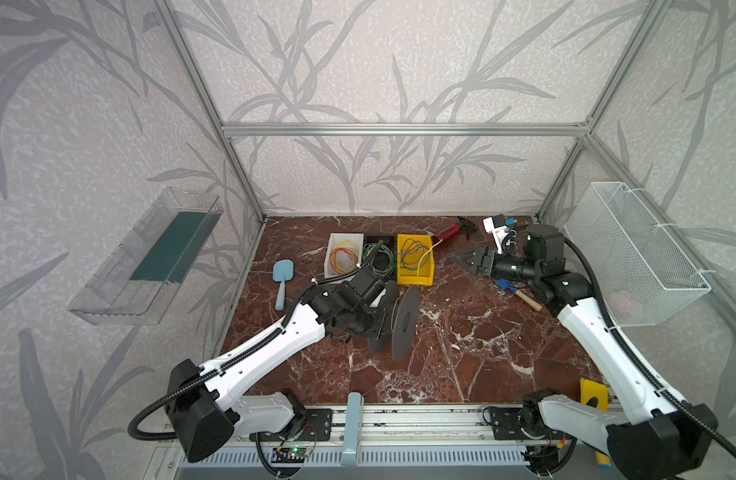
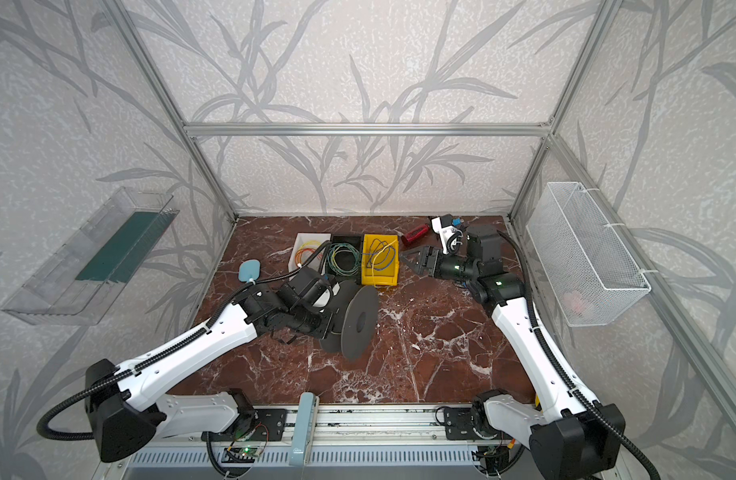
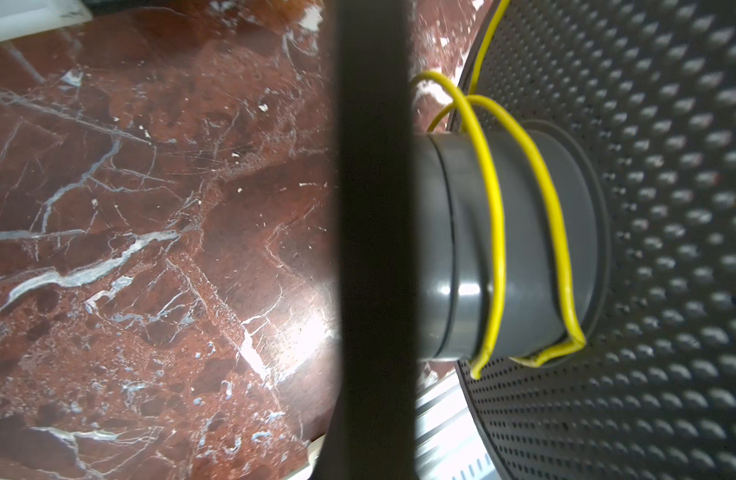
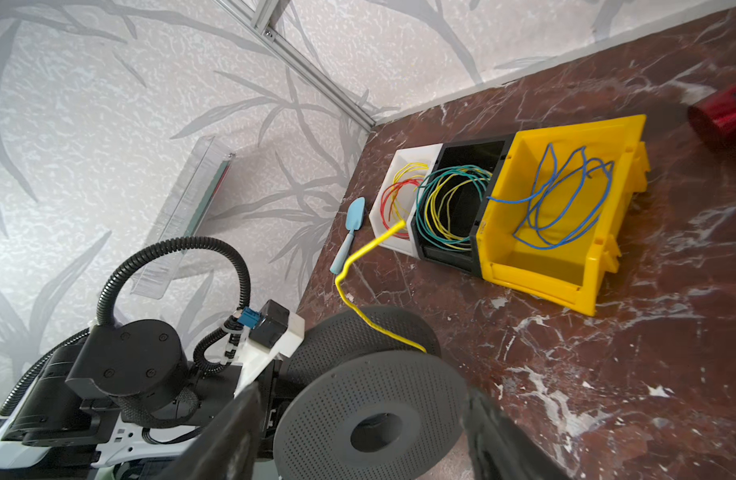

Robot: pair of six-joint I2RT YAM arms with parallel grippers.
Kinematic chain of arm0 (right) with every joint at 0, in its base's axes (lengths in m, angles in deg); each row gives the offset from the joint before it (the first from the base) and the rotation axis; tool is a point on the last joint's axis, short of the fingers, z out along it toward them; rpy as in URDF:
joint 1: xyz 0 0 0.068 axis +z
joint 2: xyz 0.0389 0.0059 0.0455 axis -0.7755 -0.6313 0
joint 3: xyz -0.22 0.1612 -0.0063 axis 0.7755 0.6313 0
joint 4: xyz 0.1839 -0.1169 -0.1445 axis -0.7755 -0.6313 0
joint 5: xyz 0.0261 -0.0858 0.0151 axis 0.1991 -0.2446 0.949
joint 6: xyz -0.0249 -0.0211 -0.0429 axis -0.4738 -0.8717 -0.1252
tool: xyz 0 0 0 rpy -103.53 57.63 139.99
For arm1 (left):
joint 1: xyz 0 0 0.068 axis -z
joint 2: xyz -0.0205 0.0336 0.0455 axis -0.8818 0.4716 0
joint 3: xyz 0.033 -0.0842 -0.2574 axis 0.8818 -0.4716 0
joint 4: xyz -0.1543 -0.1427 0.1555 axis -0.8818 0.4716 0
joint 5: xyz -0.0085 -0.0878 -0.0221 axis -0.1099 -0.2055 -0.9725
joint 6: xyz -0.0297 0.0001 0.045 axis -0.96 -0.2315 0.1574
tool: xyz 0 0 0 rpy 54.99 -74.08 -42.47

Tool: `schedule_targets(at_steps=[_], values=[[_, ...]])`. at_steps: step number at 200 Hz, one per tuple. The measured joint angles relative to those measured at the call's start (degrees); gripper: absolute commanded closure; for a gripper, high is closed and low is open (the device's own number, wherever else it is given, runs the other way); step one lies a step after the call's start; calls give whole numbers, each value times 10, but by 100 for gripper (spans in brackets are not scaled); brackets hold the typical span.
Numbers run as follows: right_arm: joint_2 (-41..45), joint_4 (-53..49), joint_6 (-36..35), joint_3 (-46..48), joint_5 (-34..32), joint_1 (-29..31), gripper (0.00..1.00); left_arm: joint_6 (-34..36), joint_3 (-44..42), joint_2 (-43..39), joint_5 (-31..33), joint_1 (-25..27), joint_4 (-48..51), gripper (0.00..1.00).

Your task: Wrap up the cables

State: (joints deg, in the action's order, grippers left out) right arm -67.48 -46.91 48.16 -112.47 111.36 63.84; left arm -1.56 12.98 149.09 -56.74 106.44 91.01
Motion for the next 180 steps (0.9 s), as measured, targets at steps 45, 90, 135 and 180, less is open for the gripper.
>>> schedule_targets(at_steps=[45, 90, 135, 180], values=[[-20, 57, 17, 6, 5, -10, 24, 26, 0, 2, 2, 13, 2, 100], [-87, 122, 62, 21, -9, -17, 26, 37, 0, 2, 2, 20, 2, 100], [-138, 186, 115, 21, 12, -17, 31, 38, -9, 2, 3, 22, -4, 100], [-139, 229, 143, 21, 29, -17, 51, 42, -16, 2, 4, 23, -8, 100]])
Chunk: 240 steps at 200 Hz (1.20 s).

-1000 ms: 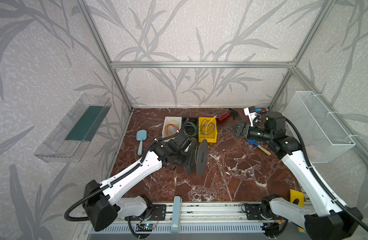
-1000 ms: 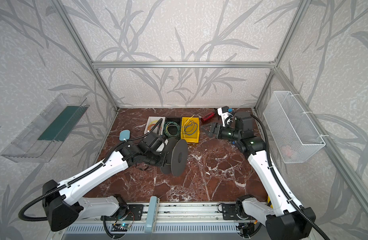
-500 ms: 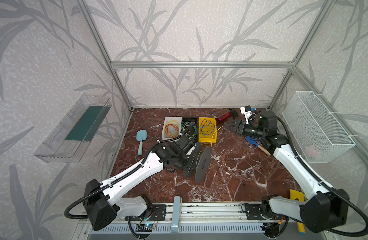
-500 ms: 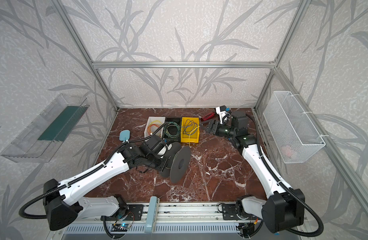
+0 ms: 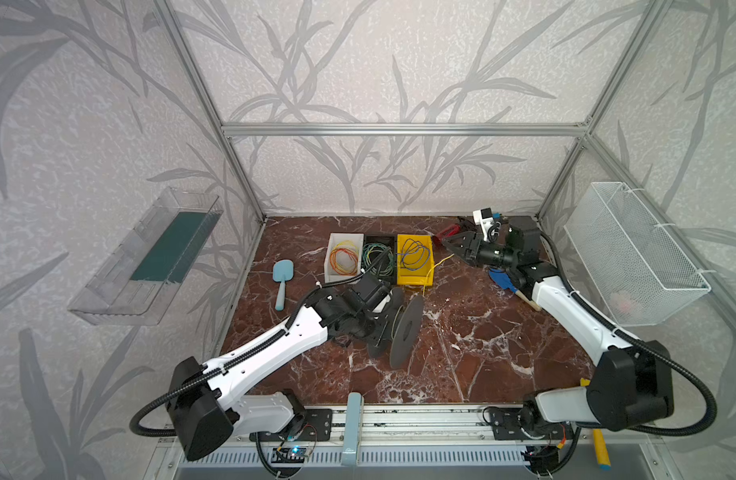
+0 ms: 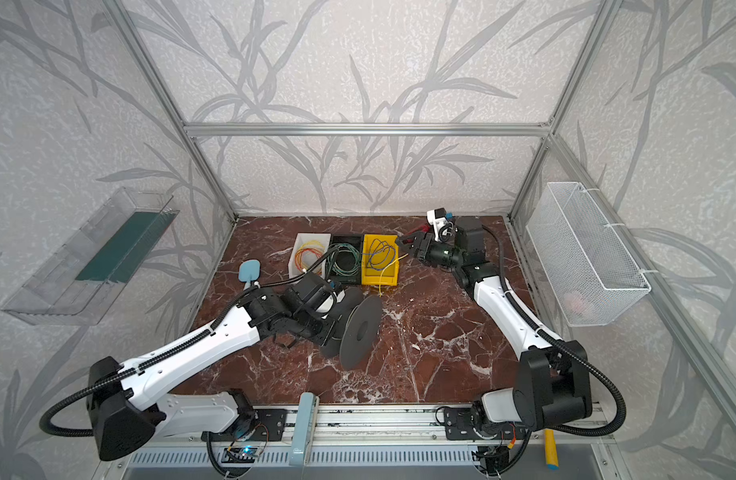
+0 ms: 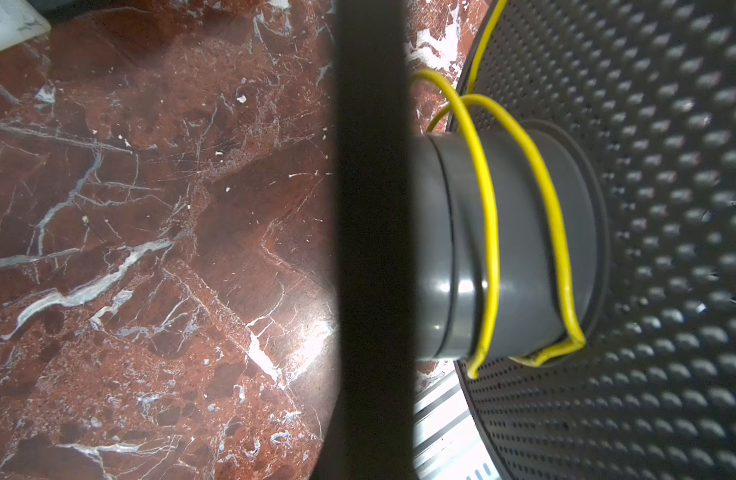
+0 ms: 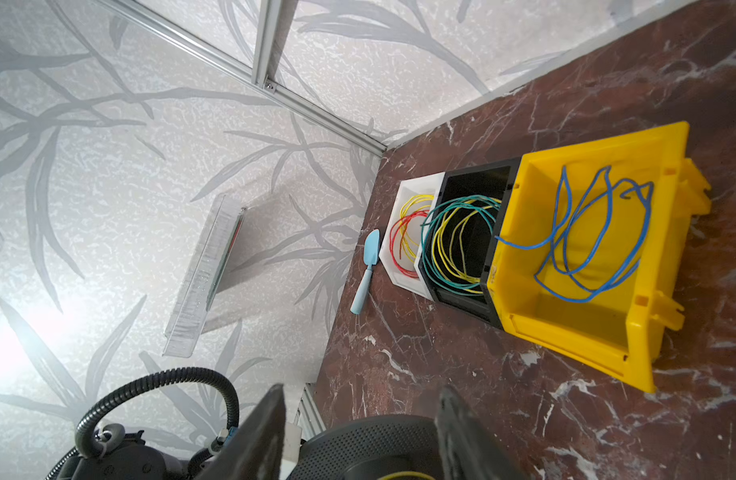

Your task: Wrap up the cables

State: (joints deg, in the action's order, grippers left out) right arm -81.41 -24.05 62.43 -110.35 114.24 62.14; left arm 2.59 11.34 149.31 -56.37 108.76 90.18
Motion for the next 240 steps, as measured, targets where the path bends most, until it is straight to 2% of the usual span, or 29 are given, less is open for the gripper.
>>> schedule_targets(at_steps=[34, 67, 81, 114, 160, 201, 229, 240], values=[[0, 3, 8, 0, 5, 0, 55, 1, 0, 0, 0, 1, -1, 100], [0, 3, 13, 0, 6, 0, 55, 1, 0, 0, 3, 1, -2, 100], [0, 4, 19, 0, 7, 3, 52, 1, 0, 0, 4, 1, -3, 100], [0, 41, 54, 19, 10, 14, 53, 1, 0, 0, 9, 1, -9, 100], [5, 62, 82, 31, 10, 22, 62, 1, -4, 0, 15, 1, -13, 100], [7, 67, 84, 31, 9, 23, 77, 1, -4, 0, 15, 1, -13, 100], [7, 68, 82, 31, 9, 30, 78, 1, -7, 0, 16, 1, -15, 100], [7, 68, 82, 31, 9, 33, 88, 1, -9, 0, 17, 1, -15, 100]])
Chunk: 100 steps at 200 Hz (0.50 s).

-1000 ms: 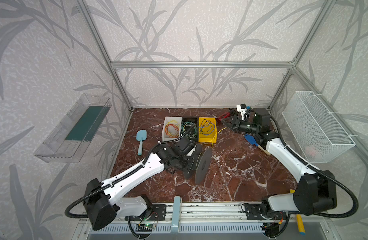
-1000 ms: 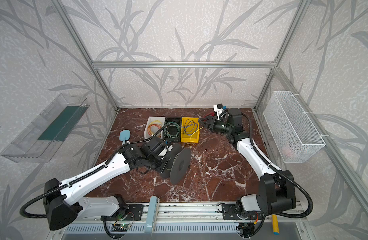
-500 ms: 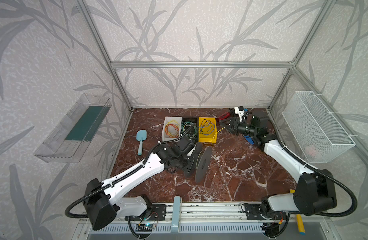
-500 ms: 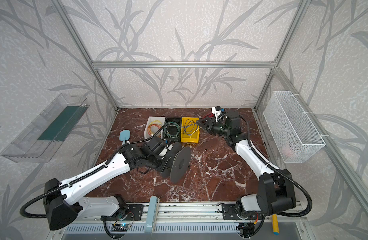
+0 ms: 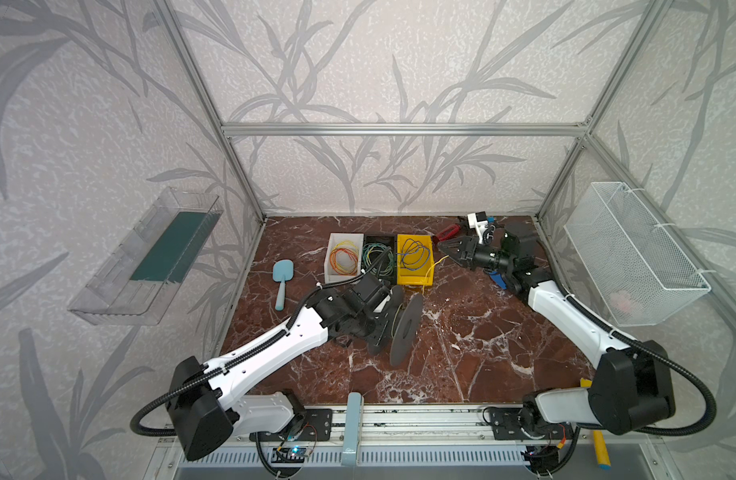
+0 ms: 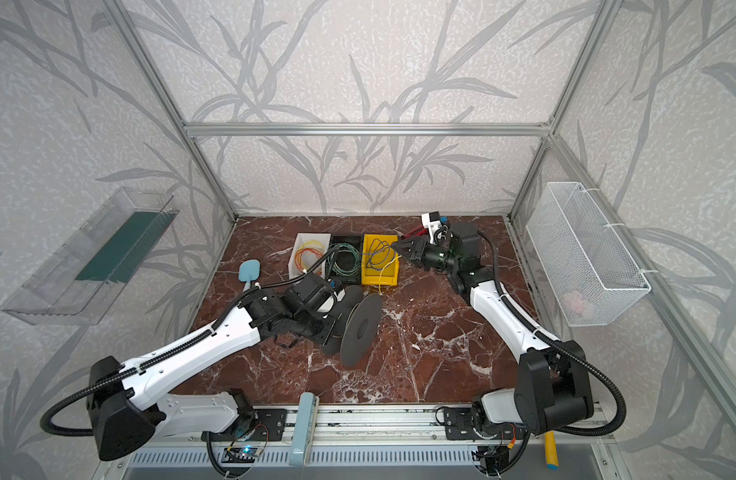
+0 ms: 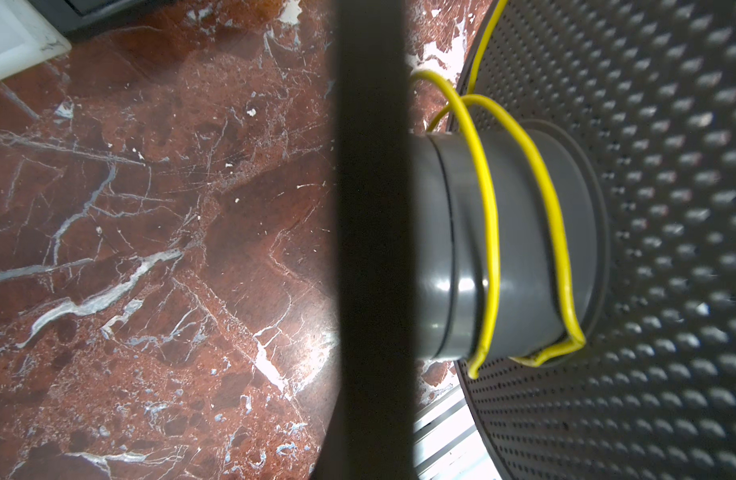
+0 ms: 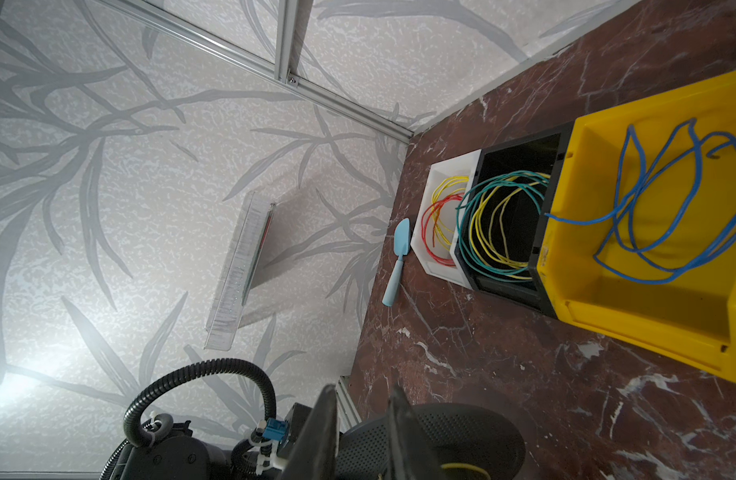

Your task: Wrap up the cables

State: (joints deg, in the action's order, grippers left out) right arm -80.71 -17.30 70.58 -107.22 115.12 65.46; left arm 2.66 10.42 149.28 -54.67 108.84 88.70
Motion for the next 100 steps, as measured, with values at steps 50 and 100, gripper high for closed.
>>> schedule_targets(at_steps=[50, 100], values=[[3, -6, 1, 0, 0, 5, 100, 0, -1, 0, 7, 1, 0, 100], [7, -74, -31, -38, -13, 19, 100, -6, -1, 1, 23, 2, 2, 100]])
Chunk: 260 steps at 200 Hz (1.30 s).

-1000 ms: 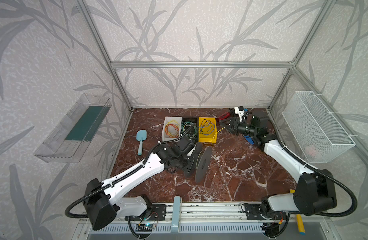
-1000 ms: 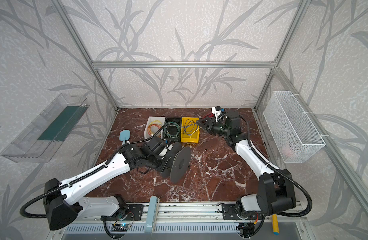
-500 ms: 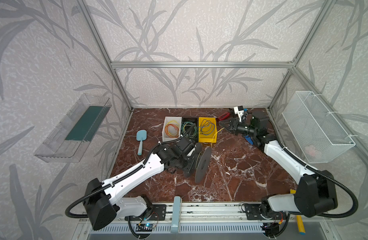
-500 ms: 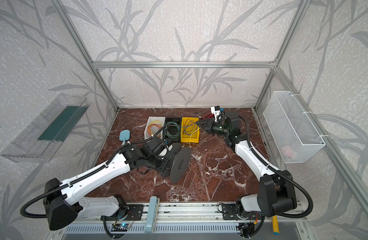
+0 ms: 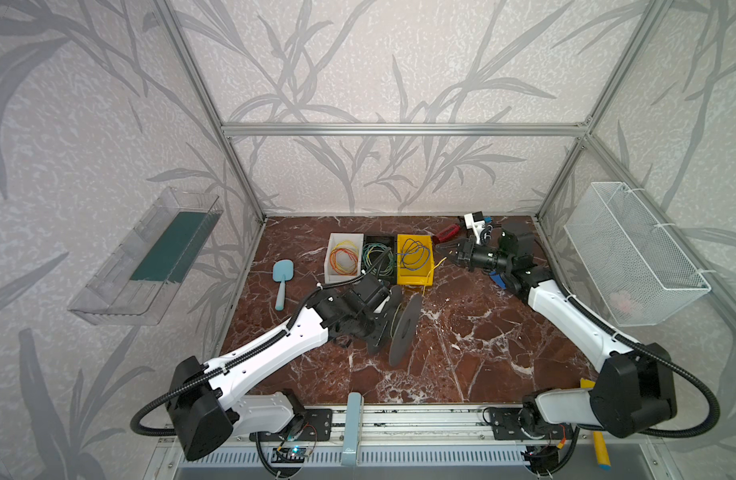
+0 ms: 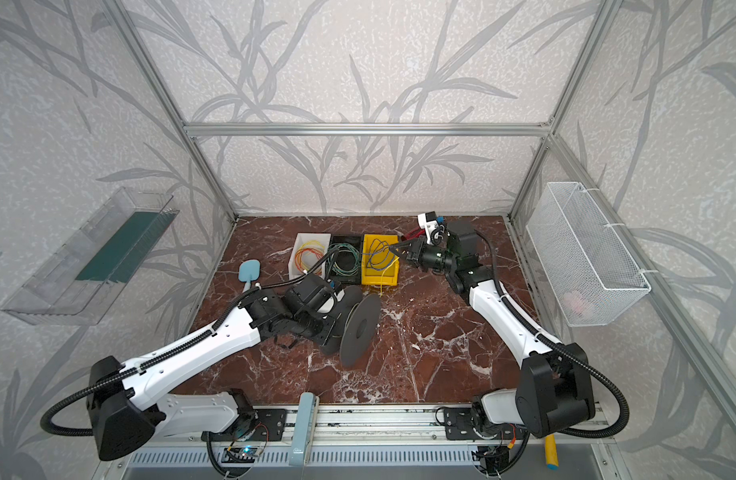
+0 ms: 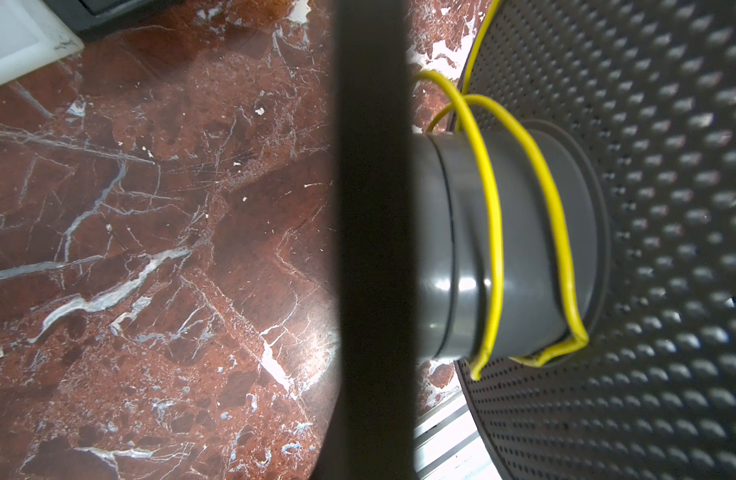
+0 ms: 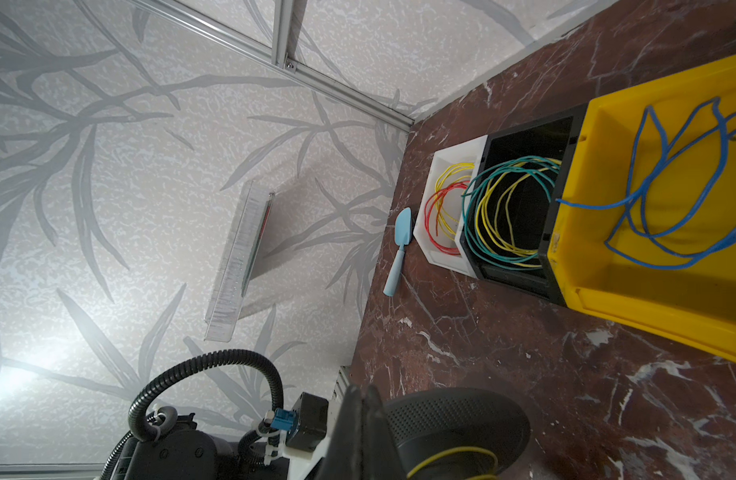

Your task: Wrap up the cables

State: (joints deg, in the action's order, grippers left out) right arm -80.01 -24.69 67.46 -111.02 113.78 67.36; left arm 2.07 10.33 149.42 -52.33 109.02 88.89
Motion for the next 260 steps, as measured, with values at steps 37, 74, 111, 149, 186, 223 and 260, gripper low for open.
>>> schedule_targets(at_steps=[37, 74, 111, 149, 186, 223, 260], values=[[7, -76, -40, -95, -11, 50, 100, -57, 2, 24, 40, 0, -3, 100], [48, -90, -23, -135, -21, 145, 100, -185, 37, 55, 68, -16, -22, 100], [115, -72, 22, -114, -63, 286, 100, -313, 55, 47, 101, -25, -100, 100], [220, -99, 46, -21, -128, 337, 100, -418, 9, 3, 66, -79, -248, 100], [372, -159, 64, 156, -204, 319, 100, -466, -22, -9, -68, -140, -395, 100], [435, -187, 68, 216, -144, 153, 100, -465, -24, -41, -195, -191, -414, 100], [379, -181, 26, 214, -14, -32, 100, -466, -90, -139, -315, -249, -462, 100]])
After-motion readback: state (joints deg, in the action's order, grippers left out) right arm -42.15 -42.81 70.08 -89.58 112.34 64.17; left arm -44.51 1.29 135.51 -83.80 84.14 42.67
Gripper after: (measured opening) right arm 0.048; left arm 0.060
